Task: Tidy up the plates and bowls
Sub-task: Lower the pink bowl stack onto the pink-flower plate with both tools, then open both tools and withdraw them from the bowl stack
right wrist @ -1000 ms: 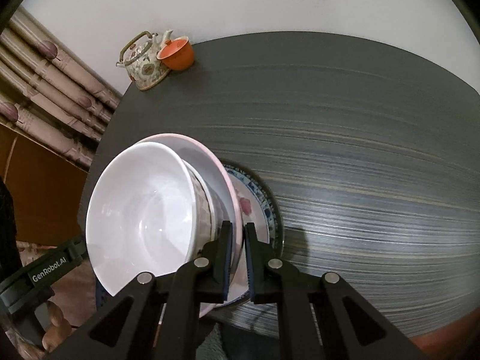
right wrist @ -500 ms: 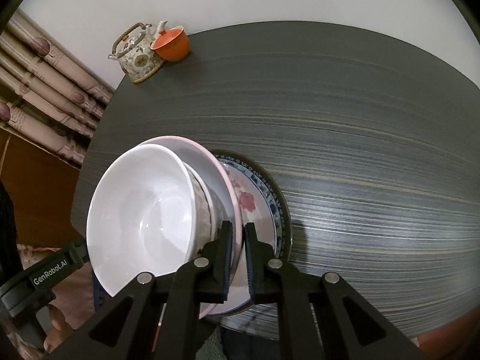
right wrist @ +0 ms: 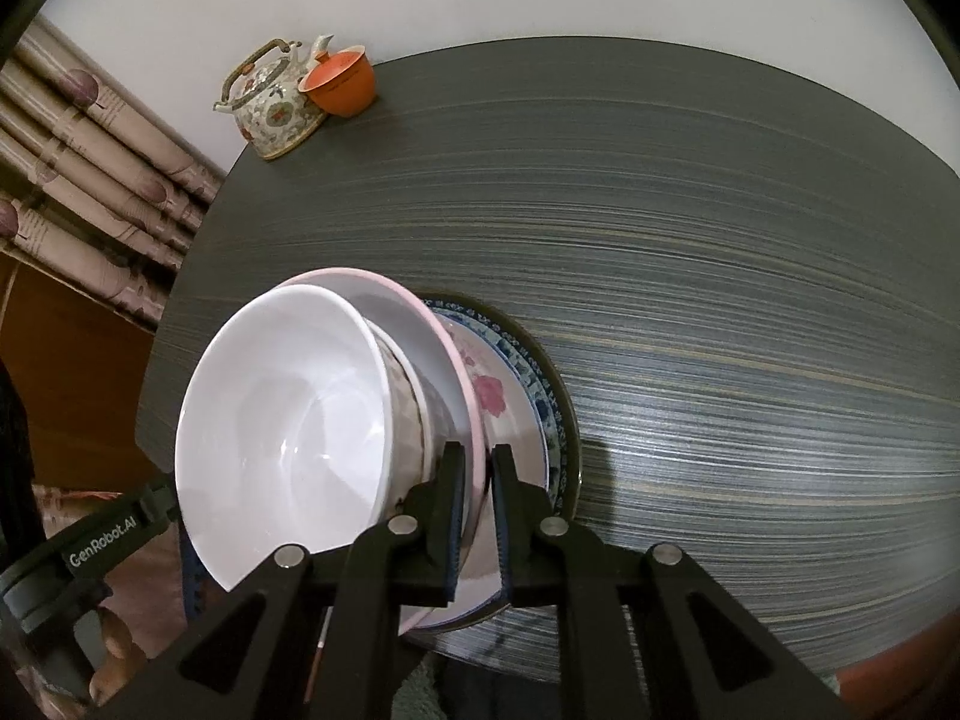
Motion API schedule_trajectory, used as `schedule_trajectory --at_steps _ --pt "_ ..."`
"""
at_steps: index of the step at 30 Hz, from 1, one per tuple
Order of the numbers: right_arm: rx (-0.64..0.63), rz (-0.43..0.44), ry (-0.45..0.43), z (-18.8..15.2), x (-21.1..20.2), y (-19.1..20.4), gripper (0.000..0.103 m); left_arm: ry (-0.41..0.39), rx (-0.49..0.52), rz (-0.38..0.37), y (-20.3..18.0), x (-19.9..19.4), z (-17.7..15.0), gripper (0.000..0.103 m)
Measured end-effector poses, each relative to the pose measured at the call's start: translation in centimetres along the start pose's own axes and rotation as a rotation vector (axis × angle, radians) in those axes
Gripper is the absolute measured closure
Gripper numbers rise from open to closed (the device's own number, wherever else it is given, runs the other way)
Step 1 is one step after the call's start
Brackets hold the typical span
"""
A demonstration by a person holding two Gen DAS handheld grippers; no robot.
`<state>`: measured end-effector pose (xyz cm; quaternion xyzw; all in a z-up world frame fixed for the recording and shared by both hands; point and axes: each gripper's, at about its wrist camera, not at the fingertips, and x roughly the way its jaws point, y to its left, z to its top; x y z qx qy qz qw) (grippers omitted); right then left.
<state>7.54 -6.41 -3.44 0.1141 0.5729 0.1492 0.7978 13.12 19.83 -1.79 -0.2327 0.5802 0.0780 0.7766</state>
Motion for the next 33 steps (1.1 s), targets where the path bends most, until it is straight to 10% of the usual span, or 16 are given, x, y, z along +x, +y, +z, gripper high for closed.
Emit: schedule_trajectory --at_steps 12,33 --pt "-0.010 -0.008 0.013 -0.2 -0.2 0.1 0.090 -0.013 0.001 0.022 0.2 -0.3 -0.3 0.089" --pt "-0.033 0.022 -0.077 -2.2 -4.3 -1.6 0.039 -0.129 0.043 0.087 0.2 -5.2 -2.4 0.061"
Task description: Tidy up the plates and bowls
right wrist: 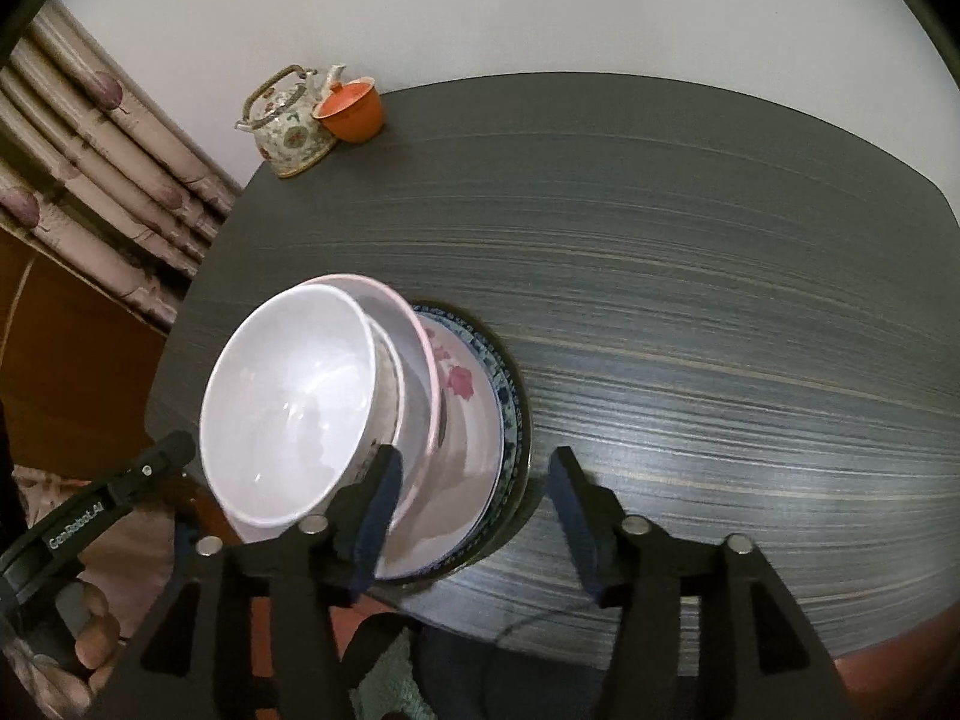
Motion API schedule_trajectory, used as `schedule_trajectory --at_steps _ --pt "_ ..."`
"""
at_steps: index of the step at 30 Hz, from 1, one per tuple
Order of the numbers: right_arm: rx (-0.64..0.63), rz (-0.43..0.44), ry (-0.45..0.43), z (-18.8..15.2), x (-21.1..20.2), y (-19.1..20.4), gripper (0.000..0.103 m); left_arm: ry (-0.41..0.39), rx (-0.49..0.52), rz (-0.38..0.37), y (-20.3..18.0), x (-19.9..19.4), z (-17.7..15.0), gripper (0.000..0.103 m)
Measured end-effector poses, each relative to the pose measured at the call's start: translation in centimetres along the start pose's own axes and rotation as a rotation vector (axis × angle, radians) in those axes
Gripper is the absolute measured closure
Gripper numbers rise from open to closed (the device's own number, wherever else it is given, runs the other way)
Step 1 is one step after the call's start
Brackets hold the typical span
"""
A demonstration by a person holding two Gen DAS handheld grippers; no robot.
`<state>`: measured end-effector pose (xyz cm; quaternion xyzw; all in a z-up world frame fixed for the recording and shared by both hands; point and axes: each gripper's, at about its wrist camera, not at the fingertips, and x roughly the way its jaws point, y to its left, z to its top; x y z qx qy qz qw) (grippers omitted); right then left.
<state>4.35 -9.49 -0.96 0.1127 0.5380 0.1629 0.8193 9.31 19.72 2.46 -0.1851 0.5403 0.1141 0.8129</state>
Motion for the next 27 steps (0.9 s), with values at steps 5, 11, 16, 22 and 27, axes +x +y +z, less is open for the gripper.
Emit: schedule_trajectory --at_steps 5,11,16,22,27 --pt "-0.039 0.004 -0.029 -0.9 -1.1 0.2 0.033 -0.029 0.045 0.021 -1.1 -0.8 -0.9 0.054" --pt "-0.081 -0.024 -0.071 -2.2 -1.8 -0.1 0.026 -0.067 0.092 0.034 -2.8 -1.8 -2.5 0.046" --pt "-0.119 -0.006 -0.068 -3.3 -1.8 -0.1 0.022 -0.094 0.120 0.062 -4.0 -2.5 -3.5 0.042" --pt "-0.160 -0.014 -0.061 -4.2 -1.7 0.7 0.022 -0.109 0.144 0.088 -5.1 -2.5 -4.4 0.039" --pt "-0.165 -0.005 -0.050 -4.7 -1.8 0.7 0.022 -0.100 0.160 0.092 -5.9 -2.3 -4.8 0.038"
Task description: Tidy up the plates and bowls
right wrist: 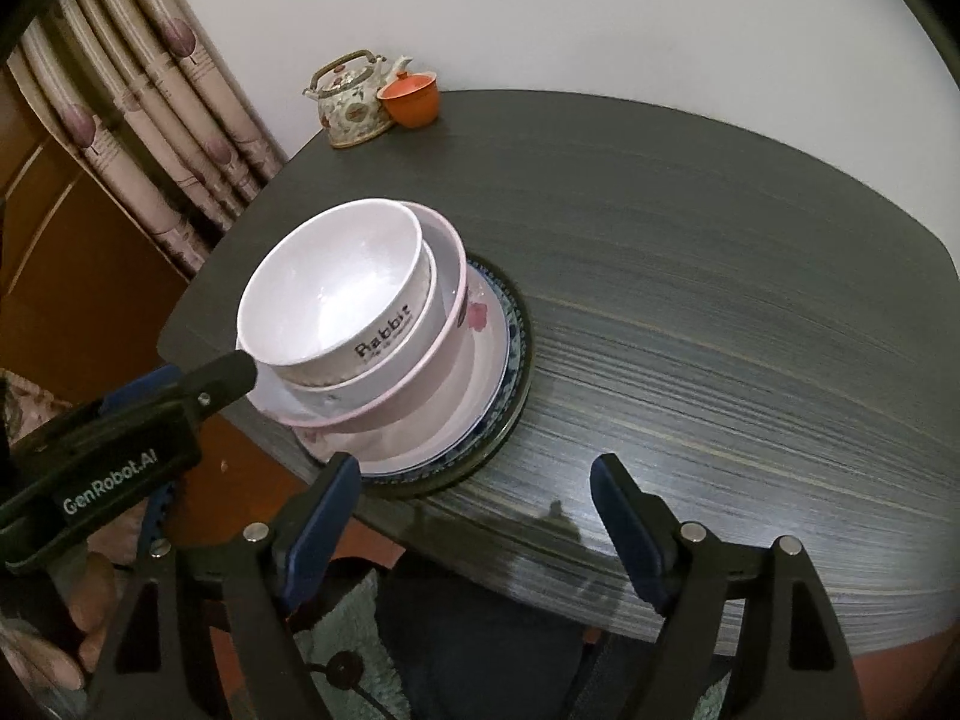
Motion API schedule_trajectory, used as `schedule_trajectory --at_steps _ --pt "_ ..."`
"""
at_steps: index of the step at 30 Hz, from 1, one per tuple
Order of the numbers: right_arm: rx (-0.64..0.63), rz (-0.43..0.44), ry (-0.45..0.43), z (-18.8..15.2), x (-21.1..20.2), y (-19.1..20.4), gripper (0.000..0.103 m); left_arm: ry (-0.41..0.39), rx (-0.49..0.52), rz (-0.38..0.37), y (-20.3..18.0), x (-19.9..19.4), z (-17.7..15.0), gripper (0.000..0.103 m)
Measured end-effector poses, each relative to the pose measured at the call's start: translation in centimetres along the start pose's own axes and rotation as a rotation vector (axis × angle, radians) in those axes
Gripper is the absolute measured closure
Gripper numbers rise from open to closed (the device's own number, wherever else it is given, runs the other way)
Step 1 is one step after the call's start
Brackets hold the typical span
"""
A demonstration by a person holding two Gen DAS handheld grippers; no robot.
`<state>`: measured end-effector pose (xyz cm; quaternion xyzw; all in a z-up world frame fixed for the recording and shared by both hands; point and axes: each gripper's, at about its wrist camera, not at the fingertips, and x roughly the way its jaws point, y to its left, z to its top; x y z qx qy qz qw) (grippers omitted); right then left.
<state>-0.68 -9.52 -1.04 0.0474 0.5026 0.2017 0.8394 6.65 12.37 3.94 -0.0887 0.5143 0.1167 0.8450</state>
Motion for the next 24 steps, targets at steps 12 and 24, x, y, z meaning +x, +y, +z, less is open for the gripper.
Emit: schedule_trajectory --at_steps 12,24 --pt "0.020 0.018 0.012 -0.42 0.28 -0.25 0.022 0.002 0.010 0.013 -0.81 -0.07 -0.22 0.036" --pt "-0.008 0.028 0.012 -0.50 0.13 0.31 0.022 0.008 0.011 0.018 -0.65 0.01 -0.38 0.036"
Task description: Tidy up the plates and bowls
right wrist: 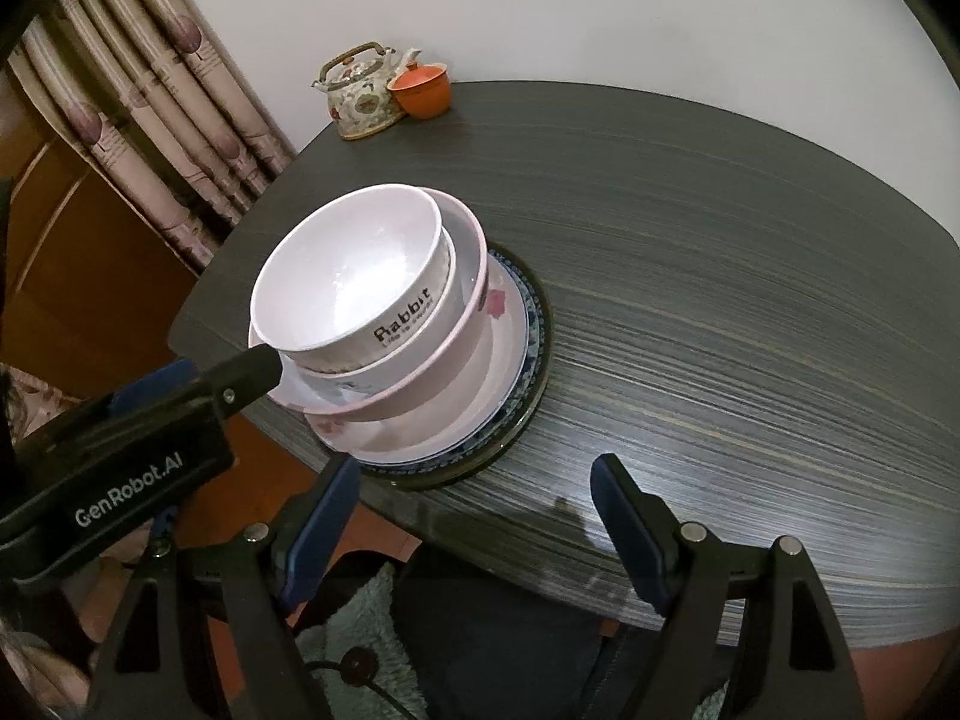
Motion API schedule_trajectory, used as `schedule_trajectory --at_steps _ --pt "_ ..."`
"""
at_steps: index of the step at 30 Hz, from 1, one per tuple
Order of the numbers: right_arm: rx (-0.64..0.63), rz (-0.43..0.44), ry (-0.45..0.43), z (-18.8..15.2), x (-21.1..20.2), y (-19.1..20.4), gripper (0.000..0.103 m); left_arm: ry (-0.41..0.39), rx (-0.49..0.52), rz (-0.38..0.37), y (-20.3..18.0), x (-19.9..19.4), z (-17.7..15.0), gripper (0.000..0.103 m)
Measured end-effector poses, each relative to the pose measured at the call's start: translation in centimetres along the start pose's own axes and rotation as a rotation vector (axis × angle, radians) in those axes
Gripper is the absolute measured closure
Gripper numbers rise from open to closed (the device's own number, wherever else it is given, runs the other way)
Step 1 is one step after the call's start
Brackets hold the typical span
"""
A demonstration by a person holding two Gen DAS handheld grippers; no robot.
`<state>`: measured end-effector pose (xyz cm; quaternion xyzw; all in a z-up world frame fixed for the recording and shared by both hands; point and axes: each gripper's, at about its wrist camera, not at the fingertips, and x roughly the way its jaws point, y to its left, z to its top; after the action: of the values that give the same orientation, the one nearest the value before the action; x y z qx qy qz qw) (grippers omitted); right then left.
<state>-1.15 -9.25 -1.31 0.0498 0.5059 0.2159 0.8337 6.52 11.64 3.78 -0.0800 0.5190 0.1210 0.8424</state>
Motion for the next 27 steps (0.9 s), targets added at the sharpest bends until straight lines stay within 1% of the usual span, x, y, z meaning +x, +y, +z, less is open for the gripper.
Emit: schedule_trajectory --at_steps 6,13,27 --pt "0.002 0.027 0.016 0.06 0.24 0.14 0.022 0.002 0.003 0.001 0.11 0.04 0.01 0.036" --pt "-0.003 0.024 0.025 0.27 0.56 0.15 0.022 0.008 0.002 -0.014 0.23 -0.12 -0.01 0.035" --pt "-0.008 0.035 0.041 0.19 0.93 0.23 0.022 0.005 0.006 -0.011 -0.09 0.00 0.31 0.035"
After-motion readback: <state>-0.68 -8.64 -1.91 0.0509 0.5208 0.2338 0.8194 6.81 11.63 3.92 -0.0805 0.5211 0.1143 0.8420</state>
